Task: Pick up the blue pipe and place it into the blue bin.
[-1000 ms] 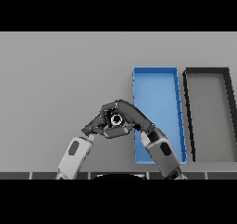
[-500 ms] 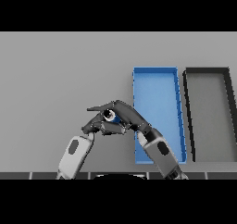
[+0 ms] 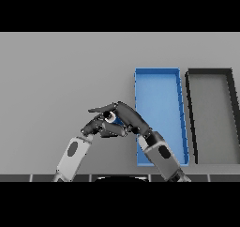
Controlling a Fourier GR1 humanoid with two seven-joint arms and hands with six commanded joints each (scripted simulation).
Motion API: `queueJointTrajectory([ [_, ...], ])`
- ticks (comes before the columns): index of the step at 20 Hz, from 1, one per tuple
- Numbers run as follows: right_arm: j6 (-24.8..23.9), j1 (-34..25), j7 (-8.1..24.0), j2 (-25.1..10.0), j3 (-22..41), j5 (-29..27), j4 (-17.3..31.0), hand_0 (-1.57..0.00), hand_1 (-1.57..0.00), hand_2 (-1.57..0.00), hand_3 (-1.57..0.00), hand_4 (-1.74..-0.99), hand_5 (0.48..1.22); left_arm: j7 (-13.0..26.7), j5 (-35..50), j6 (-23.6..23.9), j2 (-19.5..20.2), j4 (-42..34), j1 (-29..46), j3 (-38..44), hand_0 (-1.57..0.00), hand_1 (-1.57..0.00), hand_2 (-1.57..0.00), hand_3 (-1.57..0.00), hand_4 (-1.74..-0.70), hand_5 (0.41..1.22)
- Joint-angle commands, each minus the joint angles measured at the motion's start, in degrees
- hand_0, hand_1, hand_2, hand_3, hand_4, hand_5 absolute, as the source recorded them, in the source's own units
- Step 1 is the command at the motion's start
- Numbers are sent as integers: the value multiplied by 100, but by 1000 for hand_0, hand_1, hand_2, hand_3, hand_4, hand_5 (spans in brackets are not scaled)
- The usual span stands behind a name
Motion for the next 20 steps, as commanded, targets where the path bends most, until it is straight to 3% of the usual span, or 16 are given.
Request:
queueJointTrajectory([
  [1,-32,6,-18,1,47,75,-21,-1567,-1567,-1567,-1563,-1739,1214,-6,-9,-18,0,35,5,24,-383,-351,-338,-305,-1085,1029],
  [5,-91,7,-231,-54,95,169,-18,-1569,-1569,-1569,-1568,-1740,1218,405,-27,69,-94,98,91,30,-156,-143,-138,-124,-980,704],
  [7,-139,-66,-158,3,99,148,28,-1570,-1570,-1570,-1569,-1740,1219,592,116,33,-122,-4,147,60,-100,-91,-88,-79,-969,603],
  [8,-139,94,-253,-14,124,67,-9,-1570,-1570,-1570,-1569,-1741,1220,455,56,53,-59,-16,233,52,-79,-73,-70,-63,-968,567],
  [10,-200,65,-339,28,83,34,33,-1570,-1570,-1570,-1570,-1741,1220,566,-39,123,-62,70,149,70,-50,-46,-45,-40,-947,513],
  [12,-240,-7,-276,155,-79,-375,-81,-1571,-1571,-1571,-1570,-1741,1220,456,-64,120,-7,72,193,80,-32,-29,-28,-25,-928,484],
  [16,-468,-695,397,285,-619,-963,-281,-1571,-1571,-1571,-1571,-1741,1221,635,-86,104,-29,54,176,37,-12,-11,-11,-10,-909,464],
  [18,-674,-1117,416,30,-823,-1405,-117,-1571,-1571,-1571,-1571,-1741,1221,689,-84,114,-60,141,112,70,-8,-7,-7,-6,-907,450],
  [20,-810,-1791,410,-450,-1175,-2080,-16,-1571,-1571,-1571,-1571,-1741,1221,688,-30,88,-74,122,141,79,-5,-4,-4,-3,-906,441],
])
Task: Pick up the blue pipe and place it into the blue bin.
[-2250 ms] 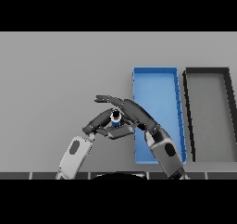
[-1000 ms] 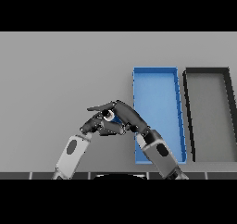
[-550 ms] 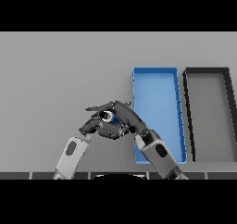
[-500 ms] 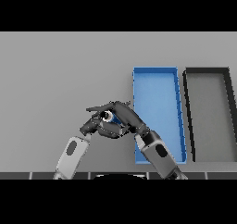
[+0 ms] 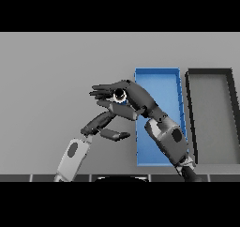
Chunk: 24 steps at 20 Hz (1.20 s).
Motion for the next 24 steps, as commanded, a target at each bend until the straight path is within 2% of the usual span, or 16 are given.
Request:
queueJointTrajectory([
  [1,-110,-299,11,-181,-190,-253,45,-1571,-1571,-1571,-1571,-1741,1221,50,33,-17,-3,-20,-28,15,-3,-3,-3,-3,-906,437],
  [3,-536,-747,-6,-568,-523,-159,-48,-1571,-1571,-1571,-1571,-1741,1221,101,-13,1,-6,-72,48,-39,-2,-2,-2,-1,-905,433],
  [4,-716,-955,23,-784,-687,-52,69,-1571,-1571,-1571,-1571,-1741,1221,173,-7,0,20,-90,38,-11,-1,-1,-1,-1,-902,432],
  [8,-1278,-1090,29,-1873,-1062,-393,554,-1571,-1571,-1571,-1571,-1741,1221,189,40,-48,78,-115,-21,31,0,0,0,0,-890,421],
  [13,-1341,-85,30,-2736,-1475,-589,525,-1571,-1571,-1571,-1571,-1741,1221,6,-58,14,151,-59,-41,47,1,1,1,1,-874,413],
  [20,-1969,2084,30,-2925,-1291,-758,-294,-1571,-1571,-1571,-1571,-1741,1221,-2,-26,0,102,-149,115,-63,1,1,1,1,-875,422],
  [22,-2329,2629,30,-2945,-1075,-782,-458,-1571,-1571,-1571,-1571,-1741,1221,23,-90,62,115,-91,86,-40,1,1,1,1,-878,423],
  [24,-2770,3102,30,-3175,-825,-869,-639,-1571,-1571,-1571,-1571,-1741,1221,-28,-47,44,159,-129,162,-22,1,1,1,1,-880,427],
])
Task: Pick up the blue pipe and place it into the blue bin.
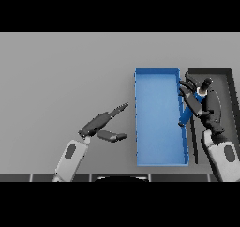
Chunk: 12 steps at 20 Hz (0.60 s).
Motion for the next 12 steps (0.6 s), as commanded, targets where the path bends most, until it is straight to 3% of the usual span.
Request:
queueJointTrajectory([
  [1,-234,233,1,-85,131,23,-99,-1571,-1571,-1571,-1571,-1741,1221,46,22,-15,-11,-81,13,-31,1,1,1,1,-880,428],
  [5,-1343,782,1,-674,905,-185,-80,-1571,-1571,-1571,-1521,-1741,1221,58,10,-17,-36,-135,100,-106,1,1,1,1,-888,422],
  [6,-1633,792,1,-855,1147,-251,-81,-1571,-1571,-1571,-1255,-1741,1221,94,-28,-3,-41,-70,40,-101,1,1,1,1,-887,420],
  [8,-2116,719,1,-1284,1672,-480,157,-1571,-1571,-1571,-1024,-1741,1221,16,-7,-34,10,-181,121,-119,1,1,1,1,-885,420],
  [10,-2610,511,0,-1649,2175,-867,380,-1571,-1548,-1571,-847,-1741,1221,177,-10,-19,-14,-145,36,-92,1,1,1,1,-883,421],
  [11,-2721,420,-3,-1766,2322,-1069,472,-1465,-1336,-1339,-788,-1678,1221,177,19,-43,13,-147,24,-61,1,1,1,1,-882,421],
  [12,-2761,350,6,-1856,2449,-1191,536,-1172,-1069,-1071,-630,-1592,1221,189,28,-46,14,-145,-2,-51,1,1,1,1,-881,422],
])
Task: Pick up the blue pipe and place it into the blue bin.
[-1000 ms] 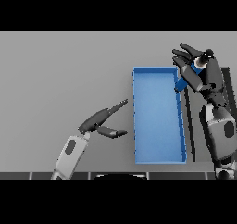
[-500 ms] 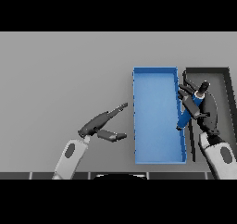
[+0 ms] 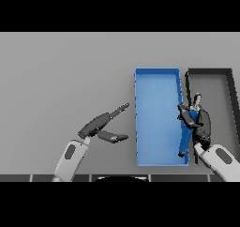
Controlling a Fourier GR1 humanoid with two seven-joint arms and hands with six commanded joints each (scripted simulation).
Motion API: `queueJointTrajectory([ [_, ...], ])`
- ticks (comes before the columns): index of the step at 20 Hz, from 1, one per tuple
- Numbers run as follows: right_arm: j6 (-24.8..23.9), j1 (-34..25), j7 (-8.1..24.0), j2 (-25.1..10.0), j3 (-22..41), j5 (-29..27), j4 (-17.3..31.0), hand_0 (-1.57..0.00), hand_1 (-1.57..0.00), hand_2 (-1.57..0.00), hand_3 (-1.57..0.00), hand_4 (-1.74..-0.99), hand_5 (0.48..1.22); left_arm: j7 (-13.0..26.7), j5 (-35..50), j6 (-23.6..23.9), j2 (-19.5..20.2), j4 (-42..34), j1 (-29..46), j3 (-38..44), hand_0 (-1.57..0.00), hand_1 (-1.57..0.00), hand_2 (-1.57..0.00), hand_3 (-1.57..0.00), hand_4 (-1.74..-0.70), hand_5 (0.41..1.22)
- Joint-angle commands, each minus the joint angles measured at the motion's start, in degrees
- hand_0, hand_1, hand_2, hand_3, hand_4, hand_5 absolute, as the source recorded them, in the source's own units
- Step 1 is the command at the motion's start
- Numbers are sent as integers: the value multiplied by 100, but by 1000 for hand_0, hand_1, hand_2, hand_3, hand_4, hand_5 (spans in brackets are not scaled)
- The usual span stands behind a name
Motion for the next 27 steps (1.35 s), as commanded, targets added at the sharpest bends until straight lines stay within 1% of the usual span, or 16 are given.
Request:
queueJointTrajectory([
  [1,-50,-82,-12,-103,140,-162,68,-937,-855,-856,-504,-1503,1221,1,-8,4,-10,4,-6,-9,1,1,1,1,-878,422],
  [2,-19,-127,-2,-151,215,-250,109,-750,-684,-685,-403,-1413,1221,12,-12,2,-27,13,-6,-23,1,1,1,1,-878,425],
  [3,30,-258,-2,-282,399,-398,177,-599,-547,-548,-322,-1337,1221,-2,-28,2,-28,9,20,-42,1,1,1,1,-878,427],
  [4,89,-364,-1,-410,589,-578,254,-479,-437,-438,-258,-1275,1186,-5,-40,5,-28,12,42,-51,1,1,1,1,-878,428],
  [6,200,-792,-5,-888,1248,-1007,378,-306,-279,-280,-164,-1175,1084,-65,-2,-25,-12,-69,130,-76,1,1,1,1,-881,429],
  [7,336,-1175,-28,-1069,1703,-1067,470,-245,-223,-224,-131,-1142,1030,-19,-16,0,-28,-19,68,-46,1,1,1,1,-884,429],
  [9,369,-1471,-4,-1174,2151,-1271,543,-156,-143,-143,-84,-1083,934,-38,-18,14,-42,-6,78,-47,1,1,1,1,-886,428],
  [12,416,-2043,-4,-1223,2762,-1538,765,-80,-73,-73,-42,-1063,846,-5,-44,36,-58,-40,82,-64,1,1,1,1,-885,427],
  [13,420,-2223,-4,-1304,3016,-1607,807,-63,-58,-58,-34,-1056,817,30,-25,22,-45,-50,67,-48,1,1,1,1,-885,427],
  [14,429,-2339,-4,-1324,3168,-1626,858,-51,-46,-46,-27,-1051,787,-18,-62,48,-47,-47,82,-64,1,1,1,1,-885,428],
  [15,323,-2534,-4,-1308,3361,-1695,830,-40,-37,-37,-21,-1046,759,-80,-62,51,-21,-67,102,-50,1,1,1,1,-886,428],
  [16,309,-2619,-3,-1389,3446,-1773,798,-32,-29,-29,-17,-1038,734,-50,-25,13,3,-100,105,-45,1,1,1,1,-887,429],
  [18,278,-2696,-11,-1351,3541,-1789,822,-20,-18,-18,-10,-1033,696,1,-57,41,-63,-53,109,-85,1,1,1,1,-888,429],
  [22,303,-2878,-8,-1349,3667,-1865,851,-8,-7,-7,-4,-1022,665,-17,-92,59,-15,-39,113,-56,1,1,1,1,-886,431],
  [24,346,-2814,-3,-1369,3686,-1888,854,-6,-5,-5,-3,-1022,658,-154,-100,44,24,-91,205,-84,1,1,1,1,-885,431],
  [27,371,-2856,-57,-1347,3729,-1919,861,-6,-5,-5,-3,-1022,643,-54,-67,69,21,-80,147,-19,1,1,1,1,-885,431],
])
